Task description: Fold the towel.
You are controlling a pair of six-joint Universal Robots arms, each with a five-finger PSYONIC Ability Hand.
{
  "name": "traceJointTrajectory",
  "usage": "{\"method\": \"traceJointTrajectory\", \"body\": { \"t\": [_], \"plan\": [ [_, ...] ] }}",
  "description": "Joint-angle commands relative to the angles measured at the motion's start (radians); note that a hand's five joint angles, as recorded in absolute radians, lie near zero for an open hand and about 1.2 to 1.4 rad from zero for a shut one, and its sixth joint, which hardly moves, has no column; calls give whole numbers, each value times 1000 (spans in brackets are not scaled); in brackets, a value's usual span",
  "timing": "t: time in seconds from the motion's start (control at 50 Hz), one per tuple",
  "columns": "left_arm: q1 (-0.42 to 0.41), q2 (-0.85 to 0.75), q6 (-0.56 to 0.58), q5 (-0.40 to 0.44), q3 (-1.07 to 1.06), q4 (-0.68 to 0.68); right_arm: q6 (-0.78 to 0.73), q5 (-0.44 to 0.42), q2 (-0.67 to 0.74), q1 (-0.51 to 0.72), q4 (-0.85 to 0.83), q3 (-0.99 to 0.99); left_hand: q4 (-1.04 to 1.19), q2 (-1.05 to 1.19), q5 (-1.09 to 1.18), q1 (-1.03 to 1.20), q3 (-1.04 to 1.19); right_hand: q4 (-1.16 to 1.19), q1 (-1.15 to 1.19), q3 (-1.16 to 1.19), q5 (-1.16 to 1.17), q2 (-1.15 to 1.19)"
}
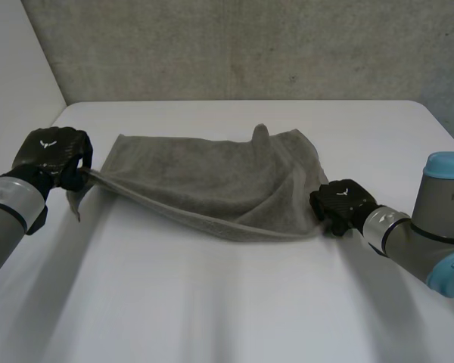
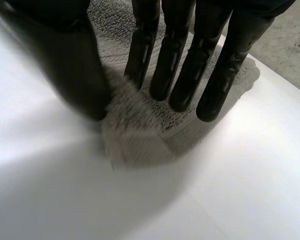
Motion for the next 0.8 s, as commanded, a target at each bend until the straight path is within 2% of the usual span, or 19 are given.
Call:
{"method": "traceJointTrajectory", "body": {
  "t": [0.02,0.04,0.14,0.22,0.26,0.34,0.42,0.44,0.54,0.66,0.7,0.8],
  "plan": [
    [1,0,0,0,3,0,1,1,-2,5,1,-15,39,44,105,149,57,316,296,319,314,312],
    [0,0,0,0,6,0,2,4,-10,8,3,-21,39,44,105,149,57,385,364,388,382,381],
    [0,13,-3,-2,24,-3,35,6,-84,11,14,-52,39,44,105,149,57,386,365,388,383,381],
    [0,101,-38,5,41,-15,119,-10,-235,1,46,-66,39,44,105,149,57,386,365,388,383,381],
    [0,173,-76,41,40,-17,172,-19,-336,-12,89,-76,39,44,105,149,57,386,365,388,383,381],
    [1,252,-107,94,29,-23,183,-39,-423,-42,166,-86,39,44,105,149,57,386,365,388,383,381],
    [37,351,-124,126,23,-93,164,-97,-537,-134,311,-83,39,44,105,149,57,386,365,388,383,381],
    [37,352,-124,126,23,-93,163,-97,-538,-134,311,-83,39,44,105,149,57,386,365,388,383,381],
    [92,378,-124,146,18,-147,121,-203,-631,-200,373,-72,39,44,105,149,57,386,365,388,383,381],
    [112,307,-118,179,4,-142,117,-220,-597,-202,370,-93,39,44,105,149,57,386,365,388,383,381],
    [112,171,-109,179,17,-115,111,-212,-483,-191,365,-138,39,44,105,149,57,386,365,388,383,381],
    [101,10,-92,180,70,-110,79,-177,-340,-161,382,-236,39,44,105,149,57,386,365,388,383,381]
  ]
}}
